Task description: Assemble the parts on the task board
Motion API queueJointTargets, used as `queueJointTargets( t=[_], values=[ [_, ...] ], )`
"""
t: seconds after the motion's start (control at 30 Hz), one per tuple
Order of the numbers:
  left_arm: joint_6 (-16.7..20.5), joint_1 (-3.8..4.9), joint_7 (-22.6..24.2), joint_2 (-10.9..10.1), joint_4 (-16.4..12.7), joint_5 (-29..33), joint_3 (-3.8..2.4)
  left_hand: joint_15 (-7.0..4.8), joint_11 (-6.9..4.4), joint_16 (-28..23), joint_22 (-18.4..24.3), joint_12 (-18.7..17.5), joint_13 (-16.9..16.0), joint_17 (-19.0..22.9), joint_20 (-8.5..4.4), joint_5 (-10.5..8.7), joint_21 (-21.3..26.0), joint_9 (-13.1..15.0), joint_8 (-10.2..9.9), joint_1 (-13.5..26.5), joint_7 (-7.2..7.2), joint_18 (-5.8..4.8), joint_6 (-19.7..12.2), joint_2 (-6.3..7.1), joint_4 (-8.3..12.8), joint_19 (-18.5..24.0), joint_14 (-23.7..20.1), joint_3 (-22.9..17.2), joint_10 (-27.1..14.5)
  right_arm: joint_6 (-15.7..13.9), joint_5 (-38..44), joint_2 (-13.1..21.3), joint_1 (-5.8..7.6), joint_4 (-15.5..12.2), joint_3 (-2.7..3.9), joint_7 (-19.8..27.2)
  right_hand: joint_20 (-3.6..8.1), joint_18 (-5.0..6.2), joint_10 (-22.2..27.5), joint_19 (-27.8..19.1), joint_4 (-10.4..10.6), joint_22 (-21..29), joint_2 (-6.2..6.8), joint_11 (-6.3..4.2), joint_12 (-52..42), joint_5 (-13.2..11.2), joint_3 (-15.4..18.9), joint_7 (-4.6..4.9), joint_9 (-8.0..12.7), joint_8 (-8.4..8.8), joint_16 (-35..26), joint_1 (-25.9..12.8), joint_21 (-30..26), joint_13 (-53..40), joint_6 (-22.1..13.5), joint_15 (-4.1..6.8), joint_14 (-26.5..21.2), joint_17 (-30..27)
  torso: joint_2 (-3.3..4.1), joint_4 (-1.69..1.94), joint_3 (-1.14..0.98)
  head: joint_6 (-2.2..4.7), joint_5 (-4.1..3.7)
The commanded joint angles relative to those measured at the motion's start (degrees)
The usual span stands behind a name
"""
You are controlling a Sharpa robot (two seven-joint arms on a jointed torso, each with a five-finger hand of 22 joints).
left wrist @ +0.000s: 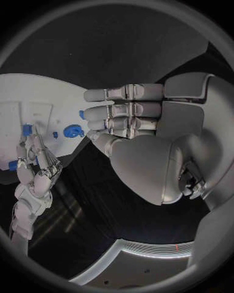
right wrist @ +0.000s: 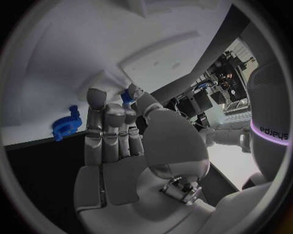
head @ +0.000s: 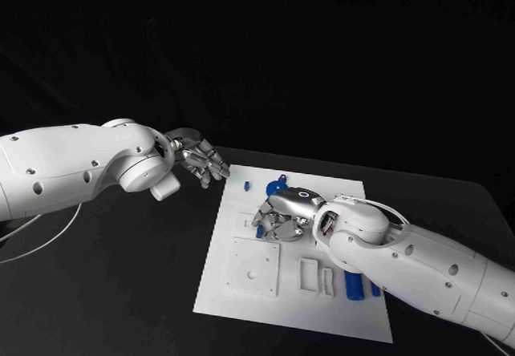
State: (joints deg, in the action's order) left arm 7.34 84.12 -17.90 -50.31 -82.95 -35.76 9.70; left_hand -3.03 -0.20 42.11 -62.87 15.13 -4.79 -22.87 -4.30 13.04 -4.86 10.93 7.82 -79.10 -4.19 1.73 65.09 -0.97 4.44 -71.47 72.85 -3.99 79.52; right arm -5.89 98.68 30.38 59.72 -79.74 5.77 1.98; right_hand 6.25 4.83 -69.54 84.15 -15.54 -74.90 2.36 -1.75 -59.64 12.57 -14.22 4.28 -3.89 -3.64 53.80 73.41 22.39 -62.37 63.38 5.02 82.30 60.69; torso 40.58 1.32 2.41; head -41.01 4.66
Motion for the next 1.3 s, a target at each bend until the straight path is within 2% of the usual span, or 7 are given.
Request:
queueJointTargets(
  t=[0.03,0.2,0.3,0.4,0.43,0.77,1.3],
  values=[
    [-0.9,0.07,0.0,0.0,0.0,0.5,-0.03,0.31,0.01,-0.3,-0.1,-0.2,0.1,-0.1,0.3,0.36,0.4,-0.1,0.3,-0.3,0.02,-0.34,-0.3,-0.2,0.2,0.1,0.0,0.0,-0.4,-0.2,-0.1,-0.1,-0.03,0.1,-0.01,0.5,-0.07,-0.35,0.1,2.2,0.4,-2.1,-0.99,0.59,-0.4,-1.5,-1.3,0.14,0.0,0.07,0.3,-0.6,0.2,-0.2,1.9,-0.1,0.2,0.1,0.01,0.0,0.03,-0.07,0.04],
    [-1.1,0.07,-0.2,0.0,0.0,0.5,-0.02,0.32,0.02,-0.4,-0.1,-0.2,0.1,-0.1,0.32,0.37,0.4,-0.1,0.3,-0.3,0.02,-0.34,-0.4,-0.22,0.1,0.1,-0.1,0.0,-0.4,-1.7,-0.2,-0.1,-0.03,0.2,-0.01,0.0,-0.28,-0.04,0.2,2.3,1.3,-2.1,-2.12,0.88,-0.4,-5.6,-5.4,0.31,0.0,0.06,0.4,-1.2,0.3,-0.2,3.6,-0.28,0.2,0.2,0.0,0.01,0.01,-0.06,0.01],
    [-1.1,0.07,-0.2,0.0,0.0,0.5,-0.02,0.32,0.02,-0.4,-0.1,-0.2,0.1,-0.1,0.32,0.37,0.4,-0.1,0.3,-0.3,0.02,-0.34,-0.4,-0.22,0.1,0.1,-0.1,0.0,-0.4,-2.6,-0.2,-0.1,-0.04,0.3,-0.01,-0.4,-0.28,0.04,0.2,2.3,1.9,-2.1,-1.62,0.8,-0.4,-7.4,-8.9,0.15,-0.1,0.1,0.4,-1.6,0.4,-0.1,4.3,-0.21,0.2,0.2,0.02,0.02,-0.01,-0.1,0.01],
    [-1.2,0.07,-0.3,0.0,0.0,0.5,-0.01,0.32,0.02,-0.4,-0.1,-0.2,0.1,-0.1,0.32,0.37,0.4,-0.1,0.3,-0.3,0.02,-0.34,-0.4,-0.22,0.1,0.1,-0.1,0.0,-0.4,-3.0,-0.1,-0.1,-0.04,0.4,-0.01,-0.7,-0.26,0.03,0.1,2.2,2.3,-2.1,-1.26,0.75,-0.4,-7.3,-9.8,0.14,-0.1,0.07,0.4,-1.8,0.3,-0.1,4.5,-0.2,0.2,0.2,0.01,0.01,0.0,-0.14,0.03],
    [-1.2,0.07,-0.3,0.0,0.0,0.5,-0.01,0.32,0.02,-0.4,-0.1,-0.2,0.1,-0.1,0.32,0.37,0.4,-0.1,0.3,-0.3,0.02,-0.34,-0.4,-0.22,0.1,0.1,-0.1,0.0,-0.4,-3.1,-0.1,-0.2,-0.04,0.4,-0.02,-0.8,-0.25,0.02,0.1,2.3,3.0,-2.1,-0.6,0.74,-0.4,-7.2,-10.8,0.1,-0.1,0.01,0.4,-1.8,0.5,-0.1,4.7,-0.2,0.3,0.3,0.0,0.01,0.0,-0.15,0.02],
    [-1.5,0.07,-0.6,0.0,0.1,0.5,0.02,0.34,0.04,-0.4,-0.1,-0.2,0.1,0.0,0.34,0.35,0.6,-0.1,0.3,-0.3,-0.01,-0.33,-0.5,-0.21,0.1,0.1,-0.1,0.0,-0.5,-3.0,-0.1,-0.3,-0.06,0.7,-0.03,-1.2,-0.33,0.09,0.2,2.3,3.6,-1.9,0.83,0.87,-0.3,-4.3,-8.3,0.23,0.0,0.04,0.2,-1.7,0.1,0.1,3.7,-0.3,0.2,0.1,0.0,0.01,0.01,-0.14,-0.05],
    [-1.7,0.07,-0.8,0.0,0.1,0.5,0.06,0.36,0.05,-0.4,-0.1,-0.3,0.1,0.0,0.35,0.36,0.6,-0.1,0.3,-0.3,-0.01,-0.33,-0.5,-0.2,0.0,0.1,-0.1,0.0,-0.5,-1.6,0.1,-0.4,-0.13,1.3,-0.23,-2.9,-0.6,0.46,0.7,2.2,4.7,-1.4,1.45,1.04,0.1,-3.5,-5.2,0.6,0.0,0.06,-0.1,-1.7,-0.7,0.6,1.7,-0.54,0.1,-0.1,0.02,0.01,-0.02,-0.28,-0.11]
  ],
)
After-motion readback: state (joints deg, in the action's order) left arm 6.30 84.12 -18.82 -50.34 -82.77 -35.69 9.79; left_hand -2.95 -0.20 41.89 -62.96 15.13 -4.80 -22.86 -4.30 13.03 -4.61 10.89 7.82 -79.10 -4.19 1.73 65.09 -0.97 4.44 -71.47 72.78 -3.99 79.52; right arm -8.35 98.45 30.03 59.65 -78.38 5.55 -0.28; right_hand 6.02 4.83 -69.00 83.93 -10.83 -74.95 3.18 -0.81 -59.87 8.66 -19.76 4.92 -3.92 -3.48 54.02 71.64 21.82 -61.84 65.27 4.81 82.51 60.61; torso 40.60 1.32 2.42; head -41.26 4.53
